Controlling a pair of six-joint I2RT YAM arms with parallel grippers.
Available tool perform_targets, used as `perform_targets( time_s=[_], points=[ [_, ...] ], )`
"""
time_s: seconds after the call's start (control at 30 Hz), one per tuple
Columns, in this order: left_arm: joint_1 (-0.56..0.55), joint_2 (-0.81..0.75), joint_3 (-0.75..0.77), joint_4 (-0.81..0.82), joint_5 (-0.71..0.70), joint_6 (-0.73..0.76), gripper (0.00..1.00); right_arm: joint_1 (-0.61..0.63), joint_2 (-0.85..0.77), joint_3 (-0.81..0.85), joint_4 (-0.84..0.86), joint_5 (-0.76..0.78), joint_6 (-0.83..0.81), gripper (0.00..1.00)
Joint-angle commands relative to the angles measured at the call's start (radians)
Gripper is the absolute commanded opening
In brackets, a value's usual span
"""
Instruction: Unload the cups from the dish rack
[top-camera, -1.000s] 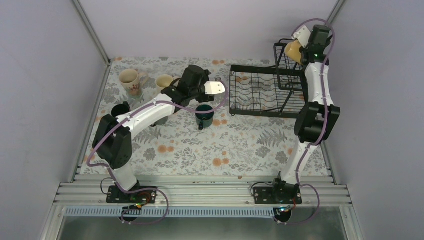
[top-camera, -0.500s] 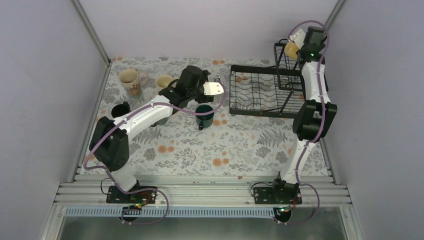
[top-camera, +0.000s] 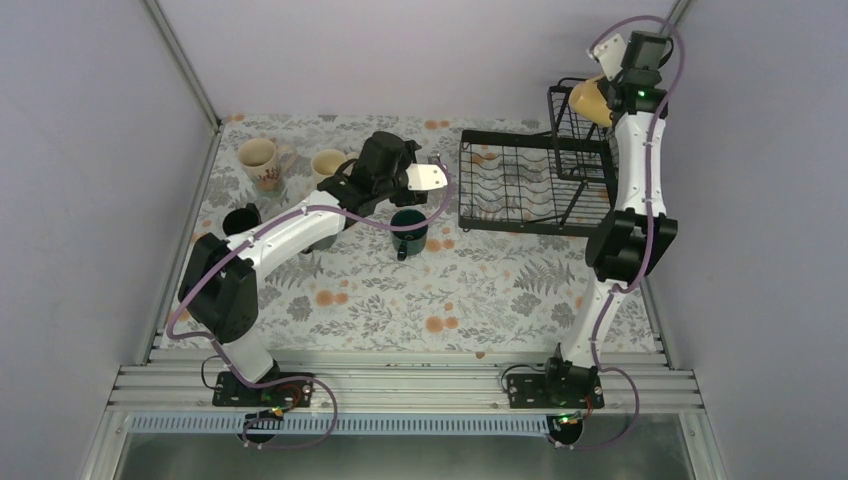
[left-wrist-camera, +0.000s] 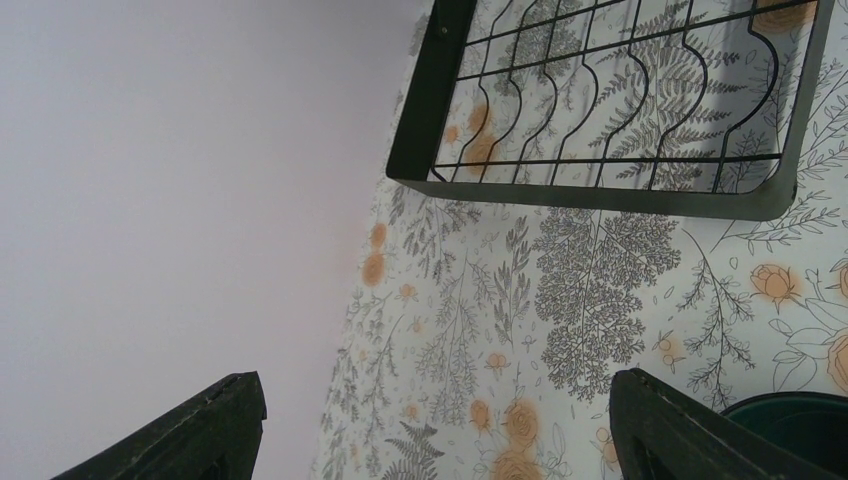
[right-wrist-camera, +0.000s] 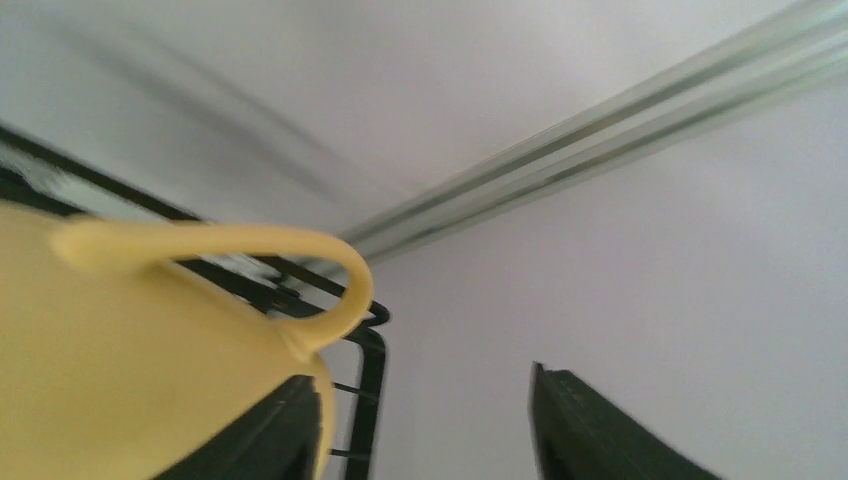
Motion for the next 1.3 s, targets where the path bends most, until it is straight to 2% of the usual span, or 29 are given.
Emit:
perform_targets(
  time_s=[0.0, 0.1, 0.27, 0.43, 0.83, 1.27],
  points=[
    [-0.004, -0.029, 0.018, 0.017, 0.012, -0.025, 0.86, 0.007, -0.039, 0.108, -0.174, -0.124, 0.221, 0.63],
    [-0.005, -0.015, 0.034, 0.004, 0.002, -0.046, 0.86, 0.011, -0.029, 0.118, -0.217, -0.131, 0.349, 0.87],
    [-0.004, 0.016, 0.069, -0.030, -0.020, -0.085, 0.86, 0.008, 0.013, 0.129, -0.266, -0.143, 0.527, 1.00],
    [-0.005, 0.018, 0.063, -0.030, -0.010, -0.096, 0.86, 0.008, 0.031, 0.124, -0.265, -0.251, 0.615, 1.00],
    [-0.005, 0.035, 0.061, -0.039, -0.014, -0.087, 0.86, -0.002, 0.090, 0.166, -0.296, -0.378, 0.650, 1.00],
    [-0.006, 0.032, 0.082, -0.065, -0.009, -0.092, 0.86, -0.008, -0.014, 0.010, -0.184, -0.164, 0.613, 1.00]
  ],
)
